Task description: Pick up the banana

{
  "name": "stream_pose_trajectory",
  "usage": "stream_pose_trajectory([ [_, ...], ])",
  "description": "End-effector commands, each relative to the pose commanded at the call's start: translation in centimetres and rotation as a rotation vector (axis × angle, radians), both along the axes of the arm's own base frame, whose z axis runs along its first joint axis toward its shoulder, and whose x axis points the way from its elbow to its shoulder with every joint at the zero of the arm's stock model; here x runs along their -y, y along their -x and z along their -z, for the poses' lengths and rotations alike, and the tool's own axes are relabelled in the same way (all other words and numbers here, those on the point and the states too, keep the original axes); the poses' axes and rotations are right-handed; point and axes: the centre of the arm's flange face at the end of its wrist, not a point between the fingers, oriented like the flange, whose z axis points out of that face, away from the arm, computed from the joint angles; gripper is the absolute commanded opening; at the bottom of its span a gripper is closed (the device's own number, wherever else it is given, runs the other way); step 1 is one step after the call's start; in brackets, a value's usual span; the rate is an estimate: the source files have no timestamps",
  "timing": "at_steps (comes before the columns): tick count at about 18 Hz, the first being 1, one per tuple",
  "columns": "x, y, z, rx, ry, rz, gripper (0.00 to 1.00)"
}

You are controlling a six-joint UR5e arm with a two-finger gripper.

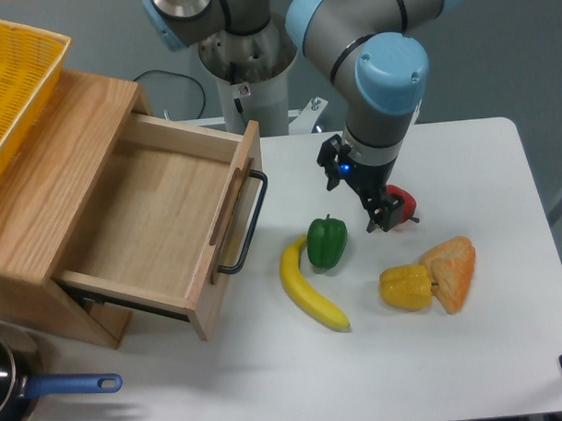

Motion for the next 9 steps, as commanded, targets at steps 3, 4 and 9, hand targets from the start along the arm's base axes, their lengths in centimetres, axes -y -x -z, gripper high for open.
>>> stream_pose_trajectory([
  [3, -0.2, 0.4, 0.1, -0.015, -0.009, -0.005, 1.00],
  [4, -0.5, 0.4, 0.5, -0.016, -0.008, -0.003, 1.00],
  [9, -0.4, -0.2, 2.4, 0.019, 0.007, -0.017, 1.00],
])
